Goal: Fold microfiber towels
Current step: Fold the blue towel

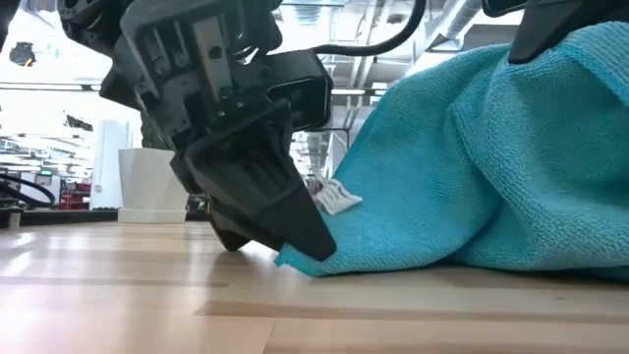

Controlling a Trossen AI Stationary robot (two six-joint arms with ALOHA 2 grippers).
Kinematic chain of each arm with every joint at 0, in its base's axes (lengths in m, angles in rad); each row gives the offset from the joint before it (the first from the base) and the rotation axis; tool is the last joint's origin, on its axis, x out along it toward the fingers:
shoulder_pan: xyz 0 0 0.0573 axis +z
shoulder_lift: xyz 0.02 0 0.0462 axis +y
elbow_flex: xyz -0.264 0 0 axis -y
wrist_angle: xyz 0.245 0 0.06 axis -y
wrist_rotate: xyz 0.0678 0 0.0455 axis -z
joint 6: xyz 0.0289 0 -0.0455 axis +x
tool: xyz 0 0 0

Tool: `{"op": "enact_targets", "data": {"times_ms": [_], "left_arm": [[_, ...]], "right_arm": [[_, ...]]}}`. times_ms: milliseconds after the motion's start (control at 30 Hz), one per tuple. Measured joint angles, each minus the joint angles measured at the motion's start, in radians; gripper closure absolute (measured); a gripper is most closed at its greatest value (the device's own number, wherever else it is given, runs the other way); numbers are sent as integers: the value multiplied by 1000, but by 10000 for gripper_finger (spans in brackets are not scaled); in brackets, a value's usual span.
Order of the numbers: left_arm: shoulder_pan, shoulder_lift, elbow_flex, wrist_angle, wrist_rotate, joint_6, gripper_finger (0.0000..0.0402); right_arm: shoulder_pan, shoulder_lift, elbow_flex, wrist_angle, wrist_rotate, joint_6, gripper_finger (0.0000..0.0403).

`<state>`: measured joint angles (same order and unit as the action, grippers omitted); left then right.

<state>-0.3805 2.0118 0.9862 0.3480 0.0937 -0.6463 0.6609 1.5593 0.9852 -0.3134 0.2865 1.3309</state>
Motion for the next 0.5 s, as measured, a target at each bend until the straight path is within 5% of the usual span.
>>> {"op": "enact_targets", "data": {"times_ms": [267,500], "left_arm": [[-18,-62,1,-230,146,-61,400],[-66,-153,-1,-495,111,-28,401]], "right_arm": [[65,0,0,-169,-64,112,327],[153,0,1,-251,-26,207,279]]}}
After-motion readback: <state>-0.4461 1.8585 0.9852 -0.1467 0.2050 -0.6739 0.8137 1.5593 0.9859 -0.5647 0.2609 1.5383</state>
